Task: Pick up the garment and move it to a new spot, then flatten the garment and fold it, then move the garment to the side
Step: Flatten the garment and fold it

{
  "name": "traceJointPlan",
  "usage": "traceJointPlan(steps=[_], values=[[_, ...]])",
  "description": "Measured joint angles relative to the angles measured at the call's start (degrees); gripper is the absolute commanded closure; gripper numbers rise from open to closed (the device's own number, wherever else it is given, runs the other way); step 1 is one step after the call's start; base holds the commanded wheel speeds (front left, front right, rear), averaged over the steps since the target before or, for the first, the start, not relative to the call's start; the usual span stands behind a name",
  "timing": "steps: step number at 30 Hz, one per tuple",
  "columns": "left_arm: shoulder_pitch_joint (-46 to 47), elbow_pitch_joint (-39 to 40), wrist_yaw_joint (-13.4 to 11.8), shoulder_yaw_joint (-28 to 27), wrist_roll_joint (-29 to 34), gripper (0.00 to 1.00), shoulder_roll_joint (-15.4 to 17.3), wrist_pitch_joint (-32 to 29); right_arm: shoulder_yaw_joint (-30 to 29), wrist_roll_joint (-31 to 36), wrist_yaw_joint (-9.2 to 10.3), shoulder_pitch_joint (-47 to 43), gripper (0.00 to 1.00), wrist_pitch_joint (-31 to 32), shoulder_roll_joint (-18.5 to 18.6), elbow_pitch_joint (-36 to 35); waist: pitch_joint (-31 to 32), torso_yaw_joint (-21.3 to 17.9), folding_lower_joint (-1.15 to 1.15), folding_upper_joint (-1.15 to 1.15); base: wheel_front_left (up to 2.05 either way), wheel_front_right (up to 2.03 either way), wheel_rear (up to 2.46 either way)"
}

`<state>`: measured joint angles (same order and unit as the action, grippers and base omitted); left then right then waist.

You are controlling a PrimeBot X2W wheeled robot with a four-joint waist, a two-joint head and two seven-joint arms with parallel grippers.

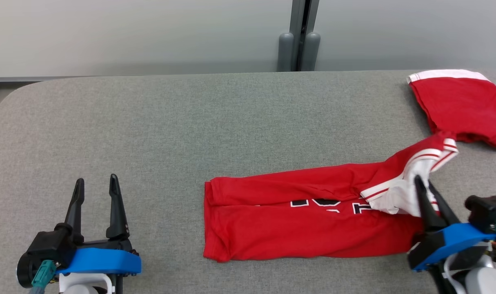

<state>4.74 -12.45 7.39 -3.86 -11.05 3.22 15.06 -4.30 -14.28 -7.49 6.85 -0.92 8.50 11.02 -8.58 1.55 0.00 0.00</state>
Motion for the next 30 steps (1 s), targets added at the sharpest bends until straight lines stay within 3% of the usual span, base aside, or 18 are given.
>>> traceJointPlan(steps=[11,17,30], values=[[0.58,0.08,0.0,1.05,0.05,0.0,-0.04,0.0,14.85,-2.33,0.0,2.04,1.0,1.51,-4.68,-4.35,-0.94,1.29,0.0,0.0,0.0,0.0,0.0],[1.92,-0.62,0.0,2.47,-0.03,0.0,-0.04,0.0,22.31,-4.09,0.0,5.14,1.0,0.03,-5.43,-0.77,-1.51,3.0,0.0,0.0,0.0,0.0,0.0],[3.81,-1.75,0.0,4.28,-0.6,0.0,-0.04,0.0,35.45,-15.88,0.0,12.12,1.0,-7.32,-5.6,9.01,-2.8,6.45,0.0,0.0,0.0,0.0,0.0]])
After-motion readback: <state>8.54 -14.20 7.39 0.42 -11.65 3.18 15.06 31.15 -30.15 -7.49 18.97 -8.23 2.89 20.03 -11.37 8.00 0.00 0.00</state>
